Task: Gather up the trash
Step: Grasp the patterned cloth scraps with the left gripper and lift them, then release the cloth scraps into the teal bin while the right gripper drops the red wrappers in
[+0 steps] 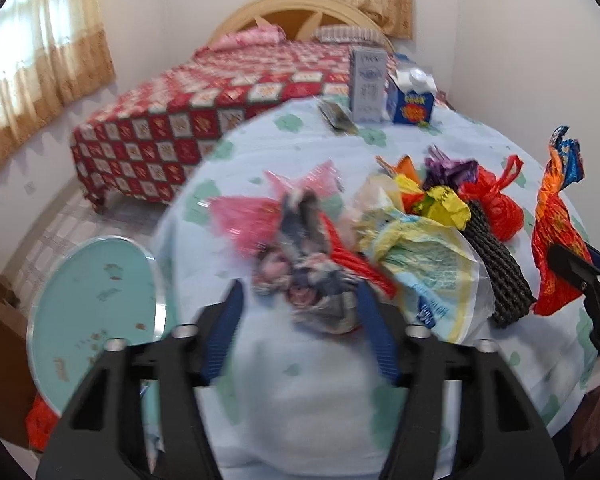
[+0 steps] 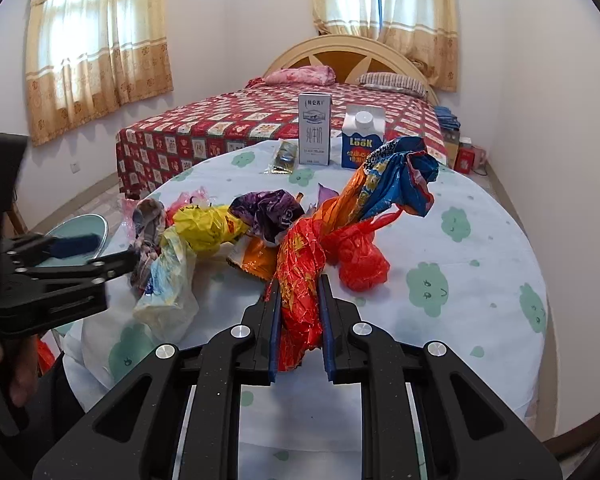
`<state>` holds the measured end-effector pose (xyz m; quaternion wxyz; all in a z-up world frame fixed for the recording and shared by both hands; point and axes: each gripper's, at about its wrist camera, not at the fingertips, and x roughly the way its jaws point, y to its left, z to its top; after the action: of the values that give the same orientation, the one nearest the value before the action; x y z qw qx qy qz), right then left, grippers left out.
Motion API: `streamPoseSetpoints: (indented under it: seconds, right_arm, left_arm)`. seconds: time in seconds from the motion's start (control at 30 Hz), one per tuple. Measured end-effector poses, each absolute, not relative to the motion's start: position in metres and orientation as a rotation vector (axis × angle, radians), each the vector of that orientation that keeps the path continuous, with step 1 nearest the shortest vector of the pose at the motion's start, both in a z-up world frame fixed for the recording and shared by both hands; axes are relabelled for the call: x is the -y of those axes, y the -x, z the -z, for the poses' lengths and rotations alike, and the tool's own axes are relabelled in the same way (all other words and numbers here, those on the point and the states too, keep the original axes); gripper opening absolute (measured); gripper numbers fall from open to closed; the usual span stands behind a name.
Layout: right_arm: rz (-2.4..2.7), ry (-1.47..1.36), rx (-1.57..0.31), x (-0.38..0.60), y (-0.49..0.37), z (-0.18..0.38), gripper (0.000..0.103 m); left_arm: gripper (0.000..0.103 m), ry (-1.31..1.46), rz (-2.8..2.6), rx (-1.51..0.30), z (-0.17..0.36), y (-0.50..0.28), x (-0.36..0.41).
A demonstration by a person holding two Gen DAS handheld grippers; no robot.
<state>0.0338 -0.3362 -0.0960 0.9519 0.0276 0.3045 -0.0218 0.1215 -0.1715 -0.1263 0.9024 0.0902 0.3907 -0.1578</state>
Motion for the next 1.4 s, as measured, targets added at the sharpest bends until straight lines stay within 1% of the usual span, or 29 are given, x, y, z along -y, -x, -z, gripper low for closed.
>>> streamPoseSetpoints:
  seconds: [0.03, 0.07, 0.1, 0.2, 0.37, 0.5, 1.1, 1.4]
  right_arm:
    - [0.039, -0.059, -0.619, 0.337, -0.034, 0.098, 0.017]
    - [0.035, -0.062, -0.618, 0.337, -0.033, 0.098, 0.017]
    - [0.030, -0.064, -0.614, 0.337, -0.033, 0.097, 0.017]
    - [0.022, -0.060, -0.594, 0.336, -0.029, 0.093, 0.017]
    - [0.000, -0.048, -0.566, 0.323, -0.029, 0.083, 0.017]
    - [-0.029, -0.025, -0.559, 0.307, -0.034, 0.077, 0.017]
    - [-0.159, 0.044, -0.548, 0.239, -0.070, 0.057, 0.017]
    - [-0.213, 0.072, -0.568, 0.209, -0.090, 0.060, 0.017]
  left_arm:
    - [0.034, -0.182, 0.339, -0.831, 0.131, -0.125, 0.174]
    - [0.019, -0.180, 0.348, -0.858, 0.136, -0.129, 0.176]
    - [0.011, -0.176, 0.350, -0.870, 0.138, -0.131, 0.177]
    - [0.004, -0.168, 0.352, -0.862, 0.132, -0.130, 0.168]
    - [0.003, -0.190, 0.355, -0.796, 0.106, -0.115, 0.143]
    - [0.003, -0.196, 0.320, -0.765, 0.095, -0.110, 0.120]
    - [0.003, -0.181, 0.204, -0.720, 0.079, -0.109, 0.039]
    - [0.003, -0.183, 0.150, -0.731, 0.085, -0.109, 0.010]
